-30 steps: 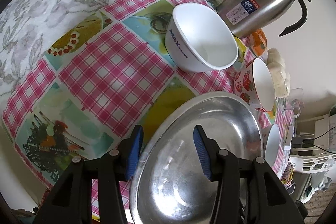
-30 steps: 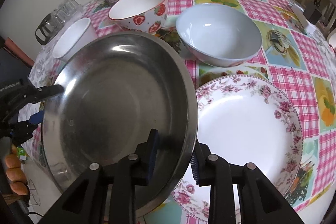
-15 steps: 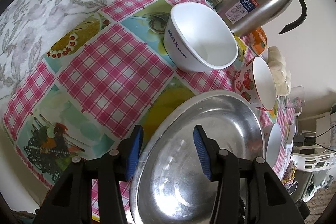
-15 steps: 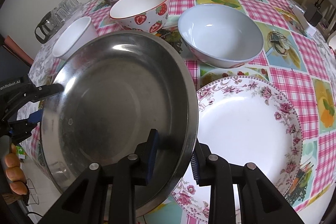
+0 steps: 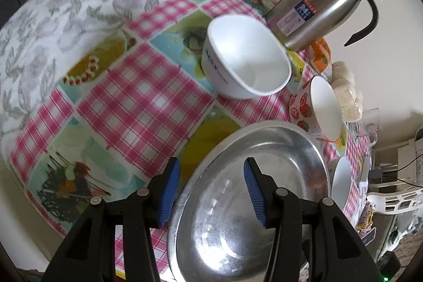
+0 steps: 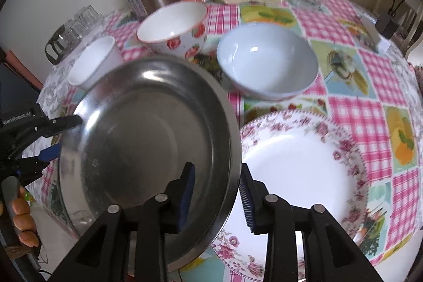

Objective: Organize plates and bowls
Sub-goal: 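Lower the steel basin onto the table and open the left tool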

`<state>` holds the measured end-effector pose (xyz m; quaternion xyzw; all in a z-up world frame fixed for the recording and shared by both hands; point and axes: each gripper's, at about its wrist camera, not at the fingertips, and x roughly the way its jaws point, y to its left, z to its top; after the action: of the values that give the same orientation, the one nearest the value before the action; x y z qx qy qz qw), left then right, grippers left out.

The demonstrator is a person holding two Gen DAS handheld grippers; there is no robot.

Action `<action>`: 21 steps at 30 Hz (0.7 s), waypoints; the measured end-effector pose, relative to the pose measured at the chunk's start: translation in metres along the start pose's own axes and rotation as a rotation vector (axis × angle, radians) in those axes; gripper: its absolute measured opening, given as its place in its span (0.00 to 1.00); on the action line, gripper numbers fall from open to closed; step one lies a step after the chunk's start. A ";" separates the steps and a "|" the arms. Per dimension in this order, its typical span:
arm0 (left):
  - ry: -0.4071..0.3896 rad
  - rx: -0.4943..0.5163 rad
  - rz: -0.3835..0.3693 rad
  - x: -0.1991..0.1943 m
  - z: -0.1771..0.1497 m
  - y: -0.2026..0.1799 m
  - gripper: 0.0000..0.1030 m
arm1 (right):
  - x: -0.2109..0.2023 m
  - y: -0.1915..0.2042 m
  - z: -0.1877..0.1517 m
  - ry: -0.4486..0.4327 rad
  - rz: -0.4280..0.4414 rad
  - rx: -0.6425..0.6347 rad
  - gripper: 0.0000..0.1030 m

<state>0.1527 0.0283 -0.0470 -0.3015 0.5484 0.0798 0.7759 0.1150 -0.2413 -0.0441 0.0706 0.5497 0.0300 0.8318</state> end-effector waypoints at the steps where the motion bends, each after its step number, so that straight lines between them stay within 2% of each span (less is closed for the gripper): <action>1: -0.011 0.008 0.003 -0.004 0.001 -0.001 0.50 | -0.003 -0.001 0.001 -0.010 0.000 0.001 0.38; 2: -0.027 0.020 0.009 -0.009 0.001 -0.003 0.50 | -0.006 0.000 0.001 -0.020 -0.001 0.003 0.38; 3: -0.036 0.028 0.011 -0.012 0.003 -0.005 0.56 | -0.010 -0.001 0.002 -0.032 -0.002 0.006 0.39; 4: -0.049 0.044 0.015 -0.016 0.003 -0.008 0.60 | -0.012 -0.003 0.003 -0.041 -0.004 0.009 0.43; 5: -0.058 0.056 0.019 -0.019 0.003 -0.010 0.65 | -0.014 -0.004 0.004 -0.048 -0.005 0.011 0.55; 7: -0.073 0.082 0.042 -0.025 0.002 -0.015 0.66 | -0.017 -0.006 0.005 -0.070 -0.015 0.020 0.65; 9: -0.084 0.107 0.068 -0.026 0.001 -0.021 0.68 | -0.020 -0.007 0.007 -0.089 -0.032 0.018 0.69; 11: -0.092 0.133 0.082 -0.025 0.000 -0.025 0.70 | -0.021 -0.009 0.007 -0.097 -0.045 0.023 0.76; 14: -0.093 0.153 0.101 -0.023 -0.001 -0.026 0.84 | -0.022 -0.014 0.009 -0.100 -0.047 0.038 0.79; 21: -0.107 0.218 0.152 -0.019 -0.005 -0.034 0.86 | -0.023 -0.015 0.009 -0.112 -0.051 0.033 0.89</action>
<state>0.1575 0.0019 -0.0182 -0.1682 0.5327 0.0942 0.8241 0.1136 -0.2595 -0.0219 0.0718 0.5045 -0.0045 0.8604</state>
